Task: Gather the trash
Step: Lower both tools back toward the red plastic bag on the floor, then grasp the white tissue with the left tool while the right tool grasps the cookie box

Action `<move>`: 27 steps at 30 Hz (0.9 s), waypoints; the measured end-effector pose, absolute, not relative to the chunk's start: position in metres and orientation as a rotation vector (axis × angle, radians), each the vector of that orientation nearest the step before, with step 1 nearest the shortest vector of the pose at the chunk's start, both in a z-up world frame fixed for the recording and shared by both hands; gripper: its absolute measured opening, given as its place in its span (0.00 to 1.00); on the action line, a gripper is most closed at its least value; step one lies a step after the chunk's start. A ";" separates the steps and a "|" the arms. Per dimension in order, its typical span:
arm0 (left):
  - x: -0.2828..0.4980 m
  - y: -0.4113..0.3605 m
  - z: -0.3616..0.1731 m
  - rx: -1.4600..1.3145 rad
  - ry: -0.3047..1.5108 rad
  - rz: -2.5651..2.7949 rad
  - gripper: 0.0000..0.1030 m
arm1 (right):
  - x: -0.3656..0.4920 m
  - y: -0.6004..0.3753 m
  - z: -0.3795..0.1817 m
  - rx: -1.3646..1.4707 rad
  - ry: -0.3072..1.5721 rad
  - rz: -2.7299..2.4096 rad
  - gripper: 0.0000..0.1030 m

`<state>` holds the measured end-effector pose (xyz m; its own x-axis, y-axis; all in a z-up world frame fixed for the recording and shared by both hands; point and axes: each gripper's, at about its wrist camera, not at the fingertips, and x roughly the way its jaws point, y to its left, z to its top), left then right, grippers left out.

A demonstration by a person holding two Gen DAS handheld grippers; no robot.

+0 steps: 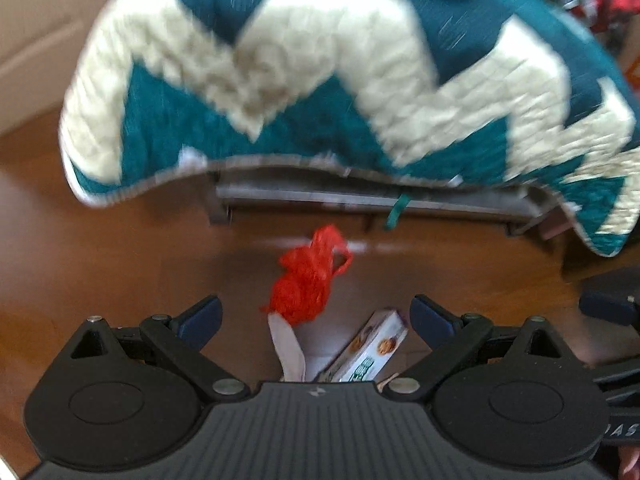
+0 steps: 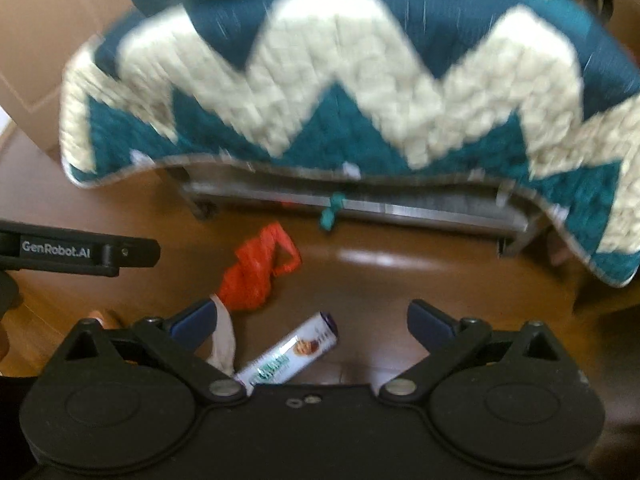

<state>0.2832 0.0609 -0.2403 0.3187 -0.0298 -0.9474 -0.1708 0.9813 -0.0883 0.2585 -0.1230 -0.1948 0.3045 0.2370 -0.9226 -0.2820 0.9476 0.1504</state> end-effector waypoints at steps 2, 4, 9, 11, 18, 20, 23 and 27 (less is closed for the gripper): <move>0.289 0.063 -0.268 -0.209 1.304 0.117 0.98 | 0.264 -0.121 -0.221 -0.030 1.271 0.335 0.97; 0.293 0.067 -0.296 -0.226 1.364 0.159 0.98 | 0.268 -0.120 -0.245 -0.018 1.319 0.323 0.96; 0.297 0.080 -0.362 -0.293 1.495 0.239 0.98 | 0.280 -0.121 -0.298 0.059 1.438 0.265 0.91; 0.296 0.083 -0.386 -0.301 1.524 0.259 0.98 | 0.286 -0.124 -0.319 0.122 1.485 0.217 0.91; 0.293 0.076 -0.452 -0.291 1.614 0.249 0.98 | 0.302 -0.111 -0.380 0.176 1.597 0.160 0.89; 0.293 0.075 -0.467 -0.299 1.627 0.243 0.97 | 0.304 -0.107 -0.396 0.197 1.627 0.141 0.87; 0.291 0.074 -0.483 -0.304 1.637 0.232 0.97 | 0.308 -0.102 -0.415 0.216 1.663 0.119 0.84; 0.291 0.078 -0.502 -0.330 1.648 0.221 0.93 | 0.309 -0.098 -0.437 0.234 1.708 0.083 0.78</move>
